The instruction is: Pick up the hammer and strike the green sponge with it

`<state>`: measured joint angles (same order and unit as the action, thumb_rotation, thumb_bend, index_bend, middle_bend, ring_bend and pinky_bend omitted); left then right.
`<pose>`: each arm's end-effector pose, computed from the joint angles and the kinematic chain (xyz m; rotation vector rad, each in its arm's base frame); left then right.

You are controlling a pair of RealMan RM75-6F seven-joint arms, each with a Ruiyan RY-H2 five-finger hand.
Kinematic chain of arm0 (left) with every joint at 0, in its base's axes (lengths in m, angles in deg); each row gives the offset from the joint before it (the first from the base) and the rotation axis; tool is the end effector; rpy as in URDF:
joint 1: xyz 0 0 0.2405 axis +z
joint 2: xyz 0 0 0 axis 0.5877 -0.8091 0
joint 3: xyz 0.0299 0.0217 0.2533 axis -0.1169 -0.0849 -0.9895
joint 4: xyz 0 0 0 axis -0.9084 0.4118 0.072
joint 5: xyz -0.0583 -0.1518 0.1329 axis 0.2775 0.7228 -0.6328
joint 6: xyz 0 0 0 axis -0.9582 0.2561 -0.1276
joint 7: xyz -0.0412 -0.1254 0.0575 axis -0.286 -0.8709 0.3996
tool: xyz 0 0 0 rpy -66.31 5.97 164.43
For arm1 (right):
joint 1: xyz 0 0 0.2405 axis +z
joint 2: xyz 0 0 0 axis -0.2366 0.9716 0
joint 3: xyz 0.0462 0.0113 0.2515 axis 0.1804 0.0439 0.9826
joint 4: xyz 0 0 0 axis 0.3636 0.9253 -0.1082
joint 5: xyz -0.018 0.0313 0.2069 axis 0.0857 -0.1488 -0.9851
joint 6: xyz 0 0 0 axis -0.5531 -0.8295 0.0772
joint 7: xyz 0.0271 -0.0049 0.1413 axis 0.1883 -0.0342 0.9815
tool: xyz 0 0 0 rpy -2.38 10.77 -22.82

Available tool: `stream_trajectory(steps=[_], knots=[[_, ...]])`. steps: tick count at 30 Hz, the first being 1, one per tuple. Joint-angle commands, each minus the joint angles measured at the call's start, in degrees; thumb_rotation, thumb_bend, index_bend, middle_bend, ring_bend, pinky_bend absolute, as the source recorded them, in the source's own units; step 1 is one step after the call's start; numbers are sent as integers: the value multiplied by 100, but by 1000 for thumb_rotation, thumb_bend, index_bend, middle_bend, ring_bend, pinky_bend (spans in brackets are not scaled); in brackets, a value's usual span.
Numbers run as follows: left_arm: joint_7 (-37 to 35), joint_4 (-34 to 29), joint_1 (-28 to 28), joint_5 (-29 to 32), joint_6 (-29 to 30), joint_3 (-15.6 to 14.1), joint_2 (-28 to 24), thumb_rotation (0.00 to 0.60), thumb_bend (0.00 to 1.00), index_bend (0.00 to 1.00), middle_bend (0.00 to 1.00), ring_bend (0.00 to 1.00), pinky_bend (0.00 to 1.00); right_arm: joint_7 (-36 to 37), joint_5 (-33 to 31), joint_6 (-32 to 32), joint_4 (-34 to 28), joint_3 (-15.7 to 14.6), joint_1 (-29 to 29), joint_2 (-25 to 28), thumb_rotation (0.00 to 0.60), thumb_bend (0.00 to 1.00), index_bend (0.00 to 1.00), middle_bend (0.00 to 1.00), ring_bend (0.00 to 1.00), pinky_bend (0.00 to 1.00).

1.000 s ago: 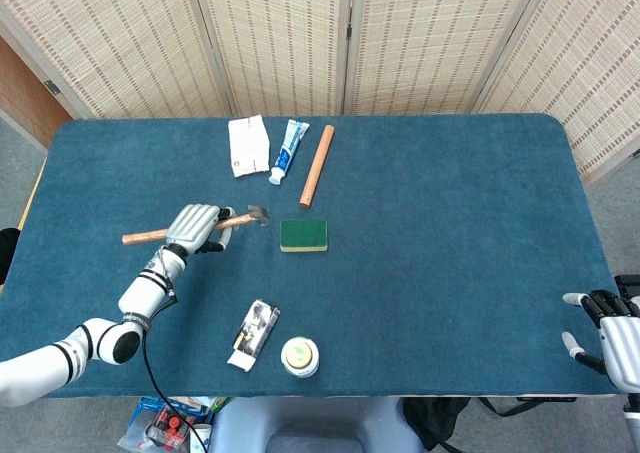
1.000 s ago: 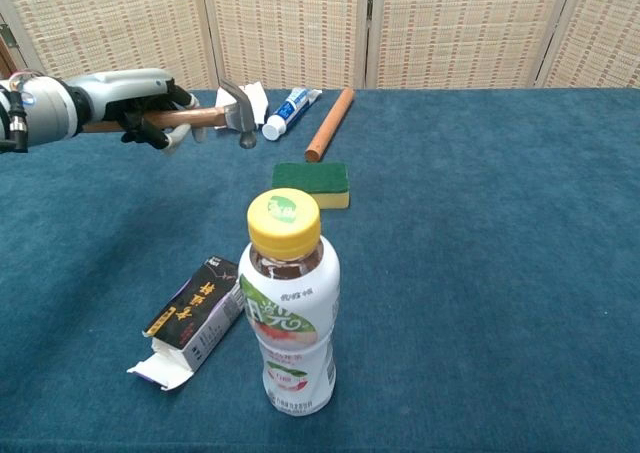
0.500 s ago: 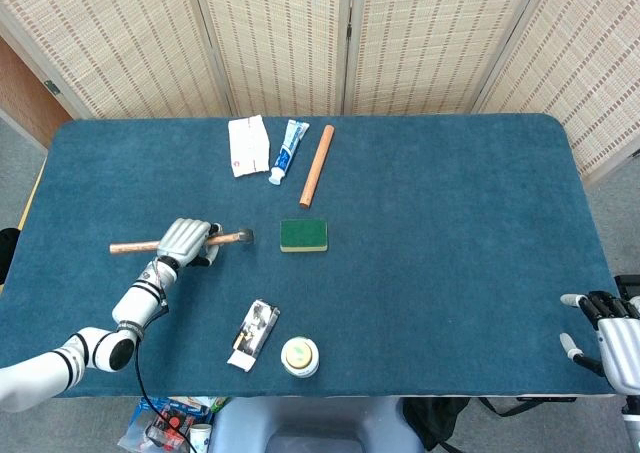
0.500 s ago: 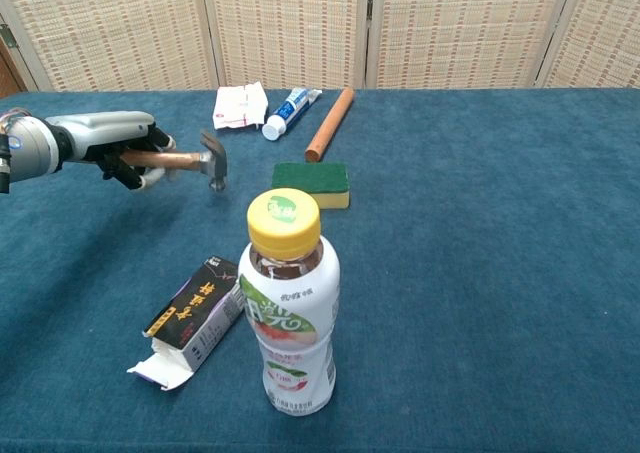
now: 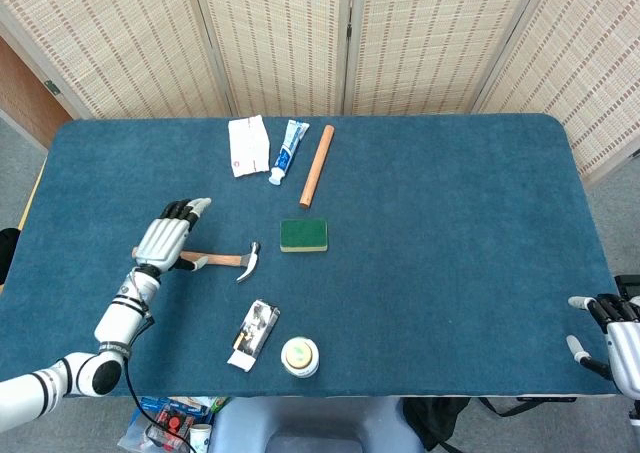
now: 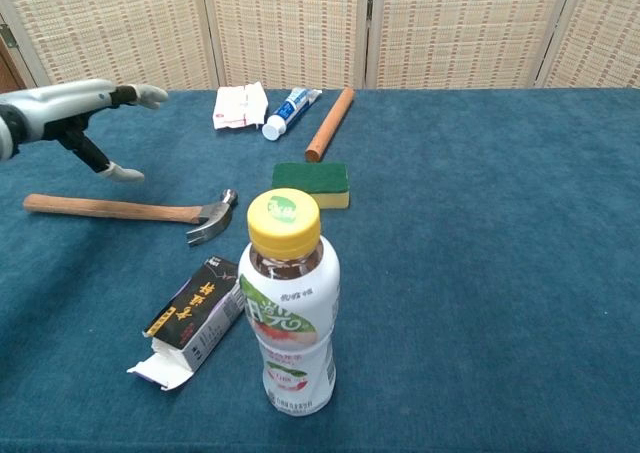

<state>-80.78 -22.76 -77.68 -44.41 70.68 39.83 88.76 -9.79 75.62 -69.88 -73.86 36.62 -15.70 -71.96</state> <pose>-0.2011 0.3770 0.0467 -1.6555 -1.0541 -0.9112 -0.3341 -0.1358 0.1811 1.3448 -0.8938 0.8122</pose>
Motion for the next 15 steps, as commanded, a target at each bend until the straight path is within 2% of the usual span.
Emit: stream_trajectory(steps=[1,8,15], knots=[[300,-611,506,84,724,-63,-412,600,214,0,0,0,0,120,42,26,-9,-12,18,26,600,263,326,373,230,264],[496,-1230,1414,-279,2072,-390,-793,600,214,0,0,0,0,216,86,152,19,-17,105,49,600,263,326,373,230,264],[480,-1333,2256,-992,3172,-819,-819,600,214,0,0,0,0,195,129,242,24,-13,190,1,600,263,326,373,230,264]])
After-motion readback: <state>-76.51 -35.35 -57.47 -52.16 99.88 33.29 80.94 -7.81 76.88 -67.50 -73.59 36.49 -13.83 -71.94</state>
